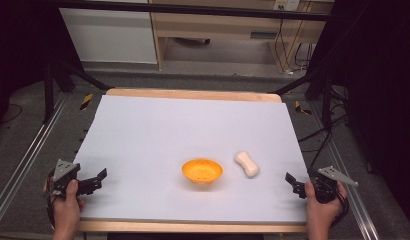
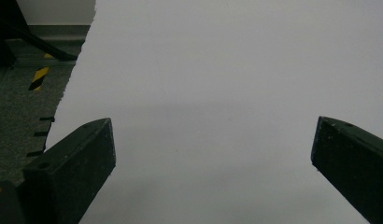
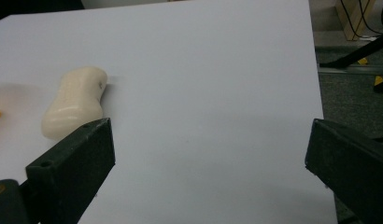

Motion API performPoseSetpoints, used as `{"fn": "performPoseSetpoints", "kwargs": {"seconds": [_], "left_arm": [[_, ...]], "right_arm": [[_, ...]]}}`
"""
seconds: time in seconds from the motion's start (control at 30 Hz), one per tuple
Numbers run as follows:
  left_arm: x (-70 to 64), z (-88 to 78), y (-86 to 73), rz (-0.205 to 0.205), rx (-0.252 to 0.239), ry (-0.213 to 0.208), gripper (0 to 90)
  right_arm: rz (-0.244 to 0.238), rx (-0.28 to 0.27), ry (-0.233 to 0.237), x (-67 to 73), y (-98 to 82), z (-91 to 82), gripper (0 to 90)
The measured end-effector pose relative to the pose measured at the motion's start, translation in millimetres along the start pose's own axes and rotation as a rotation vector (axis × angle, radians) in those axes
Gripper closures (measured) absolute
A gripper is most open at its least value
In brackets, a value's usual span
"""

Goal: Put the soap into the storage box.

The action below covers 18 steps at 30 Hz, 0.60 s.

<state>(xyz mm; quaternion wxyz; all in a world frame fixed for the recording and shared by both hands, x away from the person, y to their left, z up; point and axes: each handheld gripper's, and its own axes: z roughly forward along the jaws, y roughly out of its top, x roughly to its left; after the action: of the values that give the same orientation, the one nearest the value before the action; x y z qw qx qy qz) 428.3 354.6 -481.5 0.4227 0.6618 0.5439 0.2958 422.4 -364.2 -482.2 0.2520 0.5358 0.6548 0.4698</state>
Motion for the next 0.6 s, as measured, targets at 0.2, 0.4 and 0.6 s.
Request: {"fn": "performPoseSetpoints", "kwargs": {"seconds": [0.2,0.4,0.6], "left_arm": [[0.6,-0.8,-0.2,0.0,-0.002,0.002,0.0],[0.4,-0.6,-0.2,-0.002,-0.001,0.0,0.0],[0.6,-0.8,-0.4,-0.003,-0.006,0.0,0.0]], "right_arm": [[-0.008,0.013,0.005,1.8,0.4,0.3,3.6],[-0.04,0.063,-0.012,6.0,5.6,2.3,4.2],[-0.121,0.159,-0.056,18.5,16.7,8.5,5.0]]}}
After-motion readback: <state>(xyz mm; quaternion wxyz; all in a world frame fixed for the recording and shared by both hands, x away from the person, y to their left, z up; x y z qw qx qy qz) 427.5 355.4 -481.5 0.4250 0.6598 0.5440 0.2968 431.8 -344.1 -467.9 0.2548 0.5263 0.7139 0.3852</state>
